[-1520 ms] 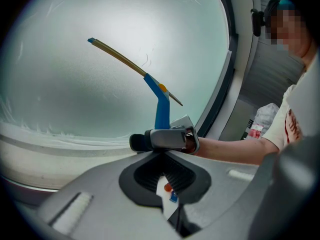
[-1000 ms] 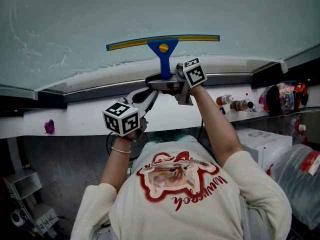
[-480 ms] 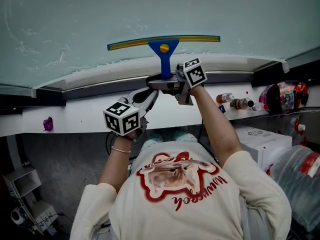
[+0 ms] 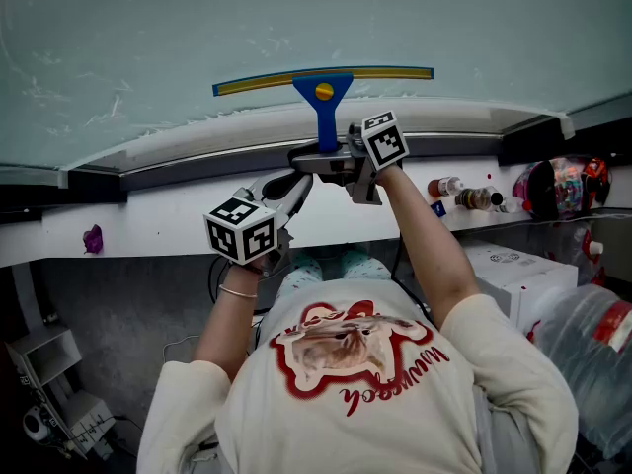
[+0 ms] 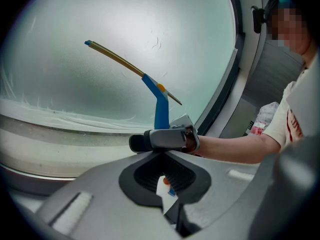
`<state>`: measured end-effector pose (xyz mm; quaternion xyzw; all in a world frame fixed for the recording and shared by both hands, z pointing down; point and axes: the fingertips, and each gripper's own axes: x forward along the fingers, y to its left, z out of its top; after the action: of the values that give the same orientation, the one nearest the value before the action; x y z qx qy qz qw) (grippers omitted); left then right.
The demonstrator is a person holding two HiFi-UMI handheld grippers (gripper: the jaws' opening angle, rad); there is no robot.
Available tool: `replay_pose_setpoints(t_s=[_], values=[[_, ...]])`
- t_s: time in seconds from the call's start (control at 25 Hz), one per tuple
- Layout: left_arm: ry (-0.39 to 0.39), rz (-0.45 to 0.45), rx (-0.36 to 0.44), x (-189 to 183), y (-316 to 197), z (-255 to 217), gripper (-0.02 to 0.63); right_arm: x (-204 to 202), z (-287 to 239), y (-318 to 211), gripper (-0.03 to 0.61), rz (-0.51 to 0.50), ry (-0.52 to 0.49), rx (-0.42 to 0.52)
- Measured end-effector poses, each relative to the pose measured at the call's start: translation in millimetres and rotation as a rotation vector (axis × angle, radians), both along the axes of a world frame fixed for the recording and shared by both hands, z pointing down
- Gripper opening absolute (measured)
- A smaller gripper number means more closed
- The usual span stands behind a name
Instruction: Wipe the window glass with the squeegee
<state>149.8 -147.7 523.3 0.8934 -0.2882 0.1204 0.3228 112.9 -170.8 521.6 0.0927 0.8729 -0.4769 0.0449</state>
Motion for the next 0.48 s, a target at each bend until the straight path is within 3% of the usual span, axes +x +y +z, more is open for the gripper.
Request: replay_pose_setpoints(t_s=[0.48], values=[[0.006, 0.005, -0.022, 2, 1, 12, 0.002, 2, 12, 1, 0.110, -0.011, 0.023, -0.010]])
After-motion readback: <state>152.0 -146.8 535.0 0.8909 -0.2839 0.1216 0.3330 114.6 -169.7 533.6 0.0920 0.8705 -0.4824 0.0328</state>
